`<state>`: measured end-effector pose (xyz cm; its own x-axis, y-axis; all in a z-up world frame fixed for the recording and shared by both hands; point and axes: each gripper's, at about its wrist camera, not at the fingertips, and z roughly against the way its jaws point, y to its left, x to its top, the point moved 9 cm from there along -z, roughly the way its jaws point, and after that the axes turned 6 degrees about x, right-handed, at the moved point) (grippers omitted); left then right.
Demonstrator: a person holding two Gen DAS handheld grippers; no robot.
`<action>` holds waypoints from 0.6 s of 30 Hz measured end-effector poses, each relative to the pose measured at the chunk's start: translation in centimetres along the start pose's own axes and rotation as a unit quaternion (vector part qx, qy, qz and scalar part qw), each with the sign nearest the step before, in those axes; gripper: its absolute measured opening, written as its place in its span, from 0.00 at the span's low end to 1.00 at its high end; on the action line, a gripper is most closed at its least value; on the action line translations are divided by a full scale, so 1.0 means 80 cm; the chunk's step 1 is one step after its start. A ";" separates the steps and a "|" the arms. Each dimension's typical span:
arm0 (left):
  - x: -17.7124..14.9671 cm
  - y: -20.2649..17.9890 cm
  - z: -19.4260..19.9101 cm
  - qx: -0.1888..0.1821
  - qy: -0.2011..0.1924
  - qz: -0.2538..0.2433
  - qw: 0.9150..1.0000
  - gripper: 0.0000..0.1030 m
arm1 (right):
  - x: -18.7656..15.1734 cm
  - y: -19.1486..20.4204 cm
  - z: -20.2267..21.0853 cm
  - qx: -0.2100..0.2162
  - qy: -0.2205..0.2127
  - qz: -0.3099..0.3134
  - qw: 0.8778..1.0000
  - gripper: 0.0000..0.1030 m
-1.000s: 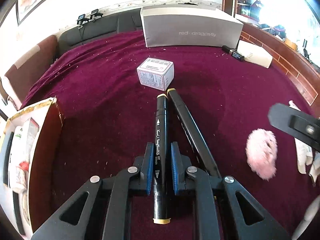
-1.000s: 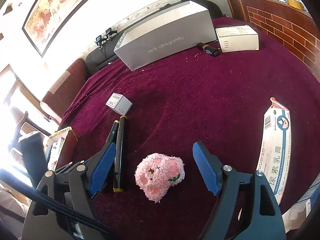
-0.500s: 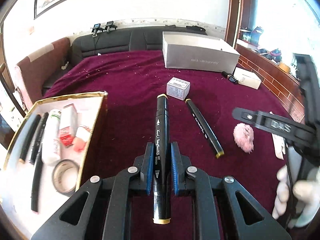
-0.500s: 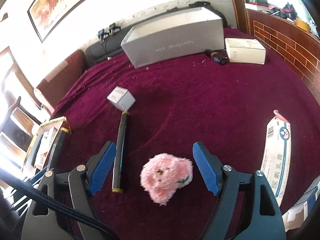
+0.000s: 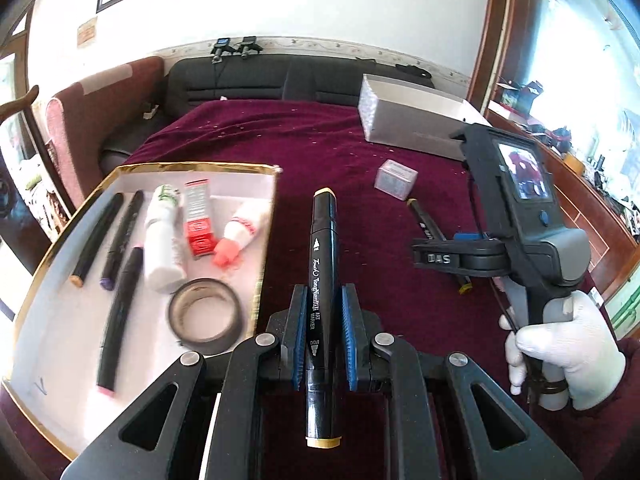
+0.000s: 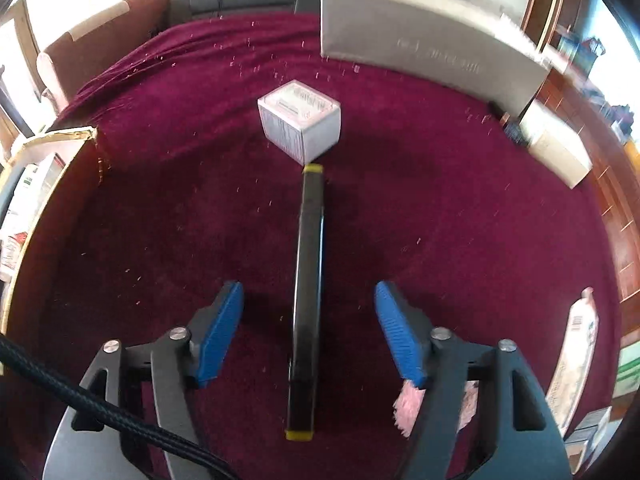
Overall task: Organize objects
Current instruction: 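Grasp the second yellow-cap marker with the right tool while the left tool holds the first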
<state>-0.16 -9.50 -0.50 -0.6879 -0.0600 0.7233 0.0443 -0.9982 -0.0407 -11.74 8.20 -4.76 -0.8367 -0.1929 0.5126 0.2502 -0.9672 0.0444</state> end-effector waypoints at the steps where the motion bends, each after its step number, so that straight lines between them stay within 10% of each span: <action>1: -0.001 0.003 0.000 0.000 -0.001 0.002 1.000 0.13 | 0.001 0.003 0.002 0.007 -0.003 0.001 1.000 0.24; 18: -0.013 0.033 0.019 0.014 -0.008 0.010 1.000 0.13 | -0.023 0.024 0.052 0.101 -0.029 -0.049 0.993 0.12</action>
<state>1.73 -12.04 -0.31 -0.6746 -0.0797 0.7339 0.0787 -0.9963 -0.0358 -7.64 7.40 -2.04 -0.8339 -0.0848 0.5454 0.2670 -0.9268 0.2641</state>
